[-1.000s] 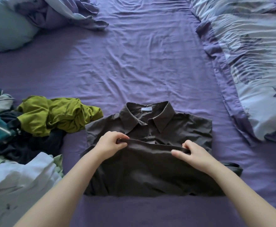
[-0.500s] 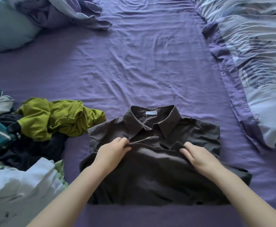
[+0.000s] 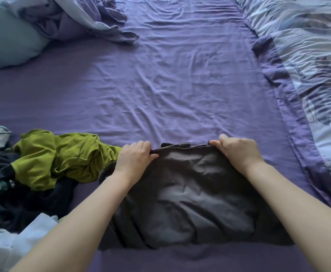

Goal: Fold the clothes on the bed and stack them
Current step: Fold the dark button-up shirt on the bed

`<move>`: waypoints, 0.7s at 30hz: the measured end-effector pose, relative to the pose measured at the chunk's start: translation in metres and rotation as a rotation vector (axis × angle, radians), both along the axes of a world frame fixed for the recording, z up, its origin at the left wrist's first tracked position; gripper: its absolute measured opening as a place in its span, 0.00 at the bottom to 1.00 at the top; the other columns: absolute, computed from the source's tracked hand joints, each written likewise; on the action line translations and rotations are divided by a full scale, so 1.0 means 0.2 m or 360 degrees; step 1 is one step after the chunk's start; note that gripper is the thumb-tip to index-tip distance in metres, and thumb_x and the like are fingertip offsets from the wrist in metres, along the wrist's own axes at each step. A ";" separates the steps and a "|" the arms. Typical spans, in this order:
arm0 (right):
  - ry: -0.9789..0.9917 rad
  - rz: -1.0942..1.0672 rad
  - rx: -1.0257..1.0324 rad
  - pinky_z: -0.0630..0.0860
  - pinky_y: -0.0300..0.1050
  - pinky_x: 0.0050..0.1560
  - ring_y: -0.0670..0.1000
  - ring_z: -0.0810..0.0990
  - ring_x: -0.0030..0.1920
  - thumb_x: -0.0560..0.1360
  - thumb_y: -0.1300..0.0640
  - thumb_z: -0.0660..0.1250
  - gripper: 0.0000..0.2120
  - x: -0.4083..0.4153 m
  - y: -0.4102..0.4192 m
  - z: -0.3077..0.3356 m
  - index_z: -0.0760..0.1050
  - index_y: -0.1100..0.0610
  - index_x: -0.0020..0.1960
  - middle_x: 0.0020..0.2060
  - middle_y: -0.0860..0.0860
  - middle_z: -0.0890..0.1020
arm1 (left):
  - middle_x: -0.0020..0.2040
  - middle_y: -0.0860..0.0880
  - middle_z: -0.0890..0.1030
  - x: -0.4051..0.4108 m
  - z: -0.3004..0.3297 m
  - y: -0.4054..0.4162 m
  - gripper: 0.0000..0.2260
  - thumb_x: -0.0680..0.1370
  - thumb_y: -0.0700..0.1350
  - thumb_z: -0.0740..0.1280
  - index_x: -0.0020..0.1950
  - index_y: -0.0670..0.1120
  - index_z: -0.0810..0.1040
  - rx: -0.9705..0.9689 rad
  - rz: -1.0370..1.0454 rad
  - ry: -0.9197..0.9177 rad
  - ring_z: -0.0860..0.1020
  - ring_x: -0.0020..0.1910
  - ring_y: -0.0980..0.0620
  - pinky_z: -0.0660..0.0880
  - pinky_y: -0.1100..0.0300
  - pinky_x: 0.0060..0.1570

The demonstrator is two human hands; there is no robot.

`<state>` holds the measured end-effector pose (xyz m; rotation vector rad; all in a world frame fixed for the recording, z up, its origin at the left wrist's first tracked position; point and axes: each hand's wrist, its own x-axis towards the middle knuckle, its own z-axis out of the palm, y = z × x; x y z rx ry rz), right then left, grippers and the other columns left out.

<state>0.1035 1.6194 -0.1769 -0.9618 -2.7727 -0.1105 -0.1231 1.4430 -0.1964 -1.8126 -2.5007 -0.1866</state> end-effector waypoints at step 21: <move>-0.0888 -0.0277 -0.0503 0.67 0.49 0.60 0.53 0.70 0.63 0.77 0.45 0.60 0.24 0.37 0.12 -0.07 0.61 0.47 0.72 0.59 0.48 0.75 | 0.79 0.47 0.50 0.69 -0.29 -0.05 0.42 0.69 0.77 0.48 0.78 0.56 0.54 -0.0597 -0.0042 -0.0398 0.45 0.77 0.40 0.42 0.34 0.69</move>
